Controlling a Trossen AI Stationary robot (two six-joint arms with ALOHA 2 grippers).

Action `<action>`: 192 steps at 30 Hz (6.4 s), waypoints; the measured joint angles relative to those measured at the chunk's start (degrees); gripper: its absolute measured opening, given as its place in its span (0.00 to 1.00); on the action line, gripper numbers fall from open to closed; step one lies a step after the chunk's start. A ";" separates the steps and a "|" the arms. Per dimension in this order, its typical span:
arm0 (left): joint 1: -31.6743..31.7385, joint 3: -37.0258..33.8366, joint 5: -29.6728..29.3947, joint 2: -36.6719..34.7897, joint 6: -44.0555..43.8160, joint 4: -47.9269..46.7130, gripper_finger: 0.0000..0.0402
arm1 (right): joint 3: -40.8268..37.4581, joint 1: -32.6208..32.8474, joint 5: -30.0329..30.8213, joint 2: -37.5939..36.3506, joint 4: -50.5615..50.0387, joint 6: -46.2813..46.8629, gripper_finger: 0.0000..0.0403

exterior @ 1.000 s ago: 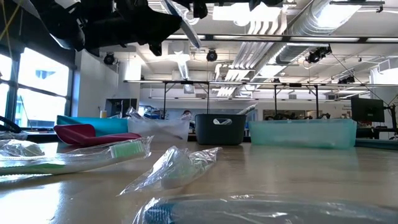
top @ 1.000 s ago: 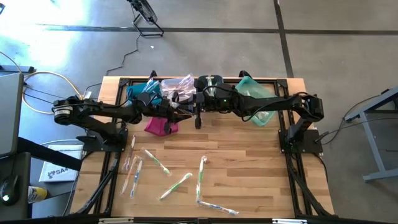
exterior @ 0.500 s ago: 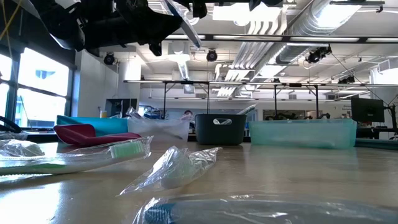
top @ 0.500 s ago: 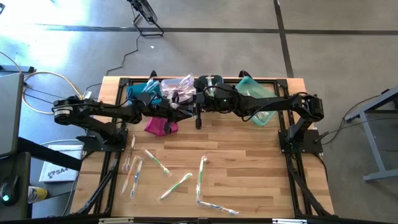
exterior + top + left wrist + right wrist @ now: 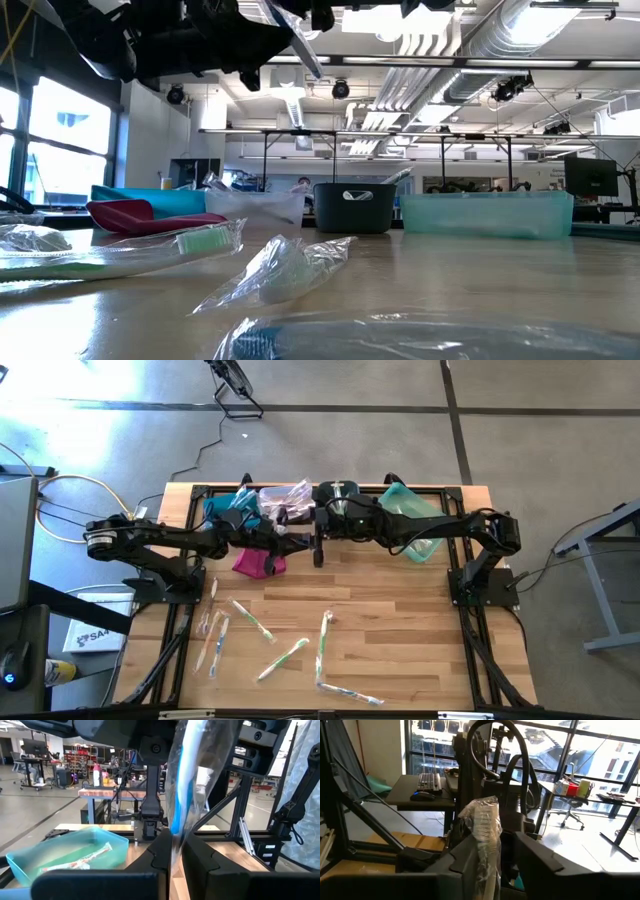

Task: Pick & Place Toothbrushes
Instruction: Put the blue toothbrush into the blue bin, then put the green toothbrush into the dark blue bin

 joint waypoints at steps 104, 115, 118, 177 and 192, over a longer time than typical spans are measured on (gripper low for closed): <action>0.12 11.74 -66.88 -27.17 -11.00 -89.74 0.06 | -61.29 8.20 23.13 -54.10 7.83 22.07 0.01; 16.38 10.91 -59.53 -25.77 -5.12 -87.79 0.06 | -61.29 8.20 23.12 -53.99 7.79 22.05 0.01; 22.58 8.23 -52.51 -25.04 -2.11 -83.08 0.06 | -61.29 8.20 23.10 -53.99 7.78 22.05 0.01; 32.30 4.70 -48.93 -7.65 -9.94 -84.39 0.38 | -61.31 8.20 22.88 -51.67 9.09 22.47 0.01; 31.83 4.74 -44.67 -8.46 -7.32 -74.21 0.51 | -61.31 8.20 22.86 -51.67 9.07 22.46 0.01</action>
